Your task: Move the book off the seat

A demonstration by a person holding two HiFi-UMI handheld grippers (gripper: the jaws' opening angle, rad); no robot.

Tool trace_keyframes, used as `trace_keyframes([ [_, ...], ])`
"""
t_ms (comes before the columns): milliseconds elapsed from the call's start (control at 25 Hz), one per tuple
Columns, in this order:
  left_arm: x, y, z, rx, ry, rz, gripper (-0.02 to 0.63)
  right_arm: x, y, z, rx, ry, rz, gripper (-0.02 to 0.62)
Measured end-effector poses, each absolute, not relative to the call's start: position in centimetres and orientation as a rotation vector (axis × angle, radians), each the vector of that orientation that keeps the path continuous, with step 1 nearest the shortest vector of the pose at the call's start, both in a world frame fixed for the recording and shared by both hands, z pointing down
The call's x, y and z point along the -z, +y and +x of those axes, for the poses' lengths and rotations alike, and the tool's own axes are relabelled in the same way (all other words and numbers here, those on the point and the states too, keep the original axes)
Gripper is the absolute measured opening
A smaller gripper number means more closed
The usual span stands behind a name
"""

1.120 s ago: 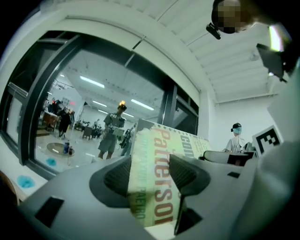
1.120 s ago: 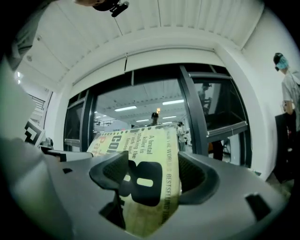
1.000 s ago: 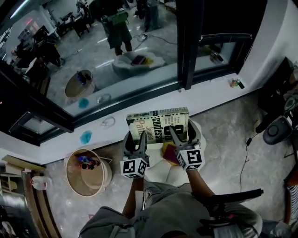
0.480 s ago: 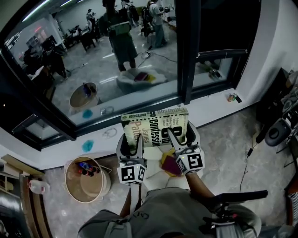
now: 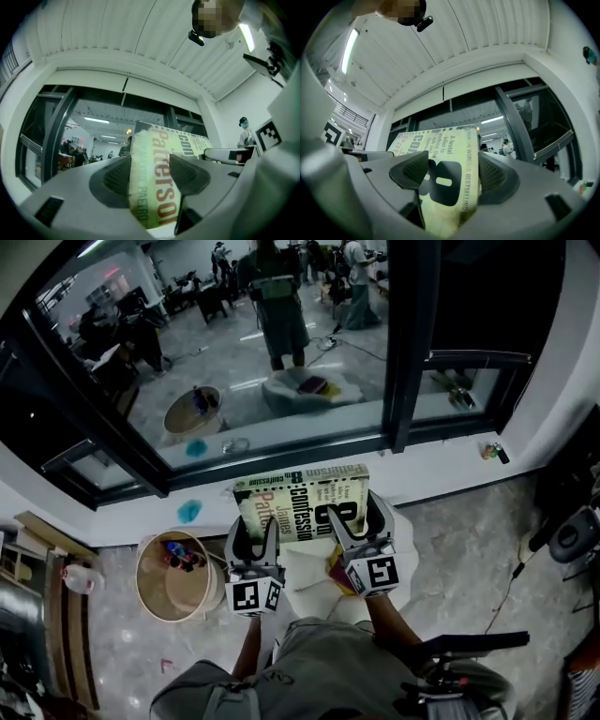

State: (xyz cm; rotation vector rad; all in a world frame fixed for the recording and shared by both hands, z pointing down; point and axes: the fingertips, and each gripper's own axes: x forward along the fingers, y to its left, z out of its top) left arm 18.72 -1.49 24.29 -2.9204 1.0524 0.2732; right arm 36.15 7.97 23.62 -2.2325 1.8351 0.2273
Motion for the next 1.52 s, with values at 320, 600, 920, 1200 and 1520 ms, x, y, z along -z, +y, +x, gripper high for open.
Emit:
trace_keyframes([
  [320, -23.2, 0.7, 9.7, -0.105, 1.496, -2.646, 0.255, -24.7, 3.6, 29.2, -0.093, 2.102, -1.832, 0.333],
  [600, -19.4, 3.7, -2.5, -0.091, 1.715, -2.463, 0.255, -20.8, 2.6, 17.2, -0.108, 2.280, -1.567, 0.333],
  [920, -20.8, 3.6, -5.0, -0.126, 1.768, -2.398, 0.255, -22.2, 1.6, 14.7, -0.157, 2.358, -1.492, 0.331],
  [1200, -22.6, 2.5, -10.4, -0.215, 1.747, -2.442, 0.255, -23.1, 1.2, 9.4, -0.177, 2.370, -1.558, 0.331],
  [1520, -25.0, -0.1, -23.9, -0.293, 1.814, -2.501, 0.255, -23.9, -1.7, -3.9, -0.147, 2.434, -1.591, 0.331],
])
